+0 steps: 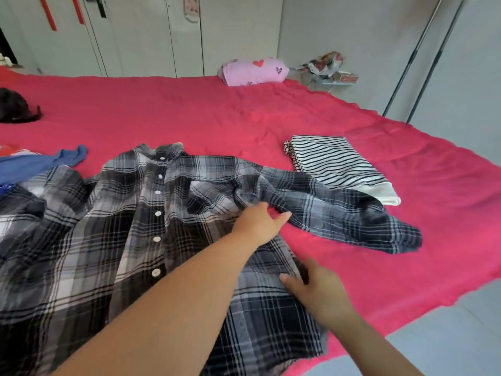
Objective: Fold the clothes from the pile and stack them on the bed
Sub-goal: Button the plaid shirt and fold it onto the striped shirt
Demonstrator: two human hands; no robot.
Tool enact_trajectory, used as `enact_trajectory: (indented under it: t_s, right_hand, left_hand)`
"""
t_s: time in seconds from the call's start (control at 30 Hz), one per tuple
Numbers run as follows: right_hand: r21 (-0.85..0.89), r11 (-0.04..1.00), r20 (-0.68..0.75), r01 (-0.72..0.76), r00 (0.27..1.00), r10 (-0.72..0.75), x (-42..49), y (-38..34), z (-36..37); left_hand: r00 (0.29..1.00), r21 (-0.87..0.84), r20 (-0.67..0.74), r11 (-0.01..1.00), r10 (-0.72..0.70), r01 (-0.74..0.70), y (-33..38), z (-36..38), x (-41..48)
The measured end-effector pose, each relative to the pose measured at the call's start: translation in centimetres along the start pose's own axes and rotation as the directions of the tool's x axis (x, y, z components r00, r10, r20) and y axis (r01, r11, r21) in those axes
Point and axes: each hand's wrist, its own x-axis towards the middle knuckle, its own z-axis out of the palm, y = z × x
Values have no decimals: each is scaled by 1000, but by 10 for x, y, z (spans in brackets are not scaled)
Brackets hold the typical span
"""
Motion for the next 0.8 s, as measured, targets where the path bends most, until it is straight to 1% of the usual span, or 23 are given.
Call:
enact_trajectory:
  t_s: [0.07,0.1,0.17,0.23,0.33,0.37,0.4,0.47,0.5,0.53,0.57,0.6,0.63,0.67,0.7,0.73,0.77,0.8]
  right_hand:
    - [8,1000,53,14,999,-14,-3,8,-1]
    - [8,1000,58,5,998,-5,-3,12,-5]
    - [6,999,5,-36,999,36,-2,23,-14]
    - [-63,995,-27,-79,997,78,-3,34,-18]
    - [-129,985,44,-115,992,121,-4,39,-15]
    - [-137,982,18,-127,991,131,-4,36,-16]
    - [-161,979,-60,-125,991,117,-4,32,-17]
    - [-241,969,-246,-59,969,-2,1,25,-16]
    - [-249,968,-308,24,946,-103,4,20,-12]
    - [-248,960,-338,133,916,-214,8,12,-7]
    - [-265,935,-320,237,893,-317,11,4,1]
    - [-317,895,-258,314,879,-400,15,-1,9]
    - [-368,855,-154,366,883,-444,17,-4,19]
    - [-400,835,-32,377,905,-424,19,-7,25]
    - [-421,830,53,367,923,-381,21,-7,30]
    - [-422,833,93,358,931,-352,23,-5,33]
    - [-427,843,130,326,945,-300,24,-2,35]
    - [-439,849,139,295,956,-260,24,0,35]
  left_hand:
    - [999,99,33,995,-28,25,7,11,10]
    - [999,113,22,993,-29,26,11,13,12]
    - [999,38,-32,999,26,-25,16,19,17]
    - [994,-27,-40,994,103,-104,20,25,15]
    - [985,14,57,986,165,-166,18,33,7]
    - [982,20,46,983,183,-185,17,32,3]
    - [978,27,3,978,209,-209,15,30,0]
    - [954,118,-137,961,267,-252,8,22,-7]
    - [935,197,-204,948,290,-251,2,17,-10]
    - [920,260,-257,938,296,-229,-6,13,-13]
    - [914,302,-289,933,283,-194,-16,9,-15]
    - [922,335,-292,930,255,-152,-26,4,-17]
    - [943,359,-260,927,207,-105,-38,0,-19]
    - [970,376,-199,925,143,-59,-51,-3,-21]
    - [992,393,-108,919,71,-23,-64,-5,-24]
    - [1000,414,-10,910,14,-8,-74,-6,-27]
    - [998,427,65,904,-15,-15,-82,-7,-32]
    - [996,432,94,901,-8,-34,-86,-8,-36]
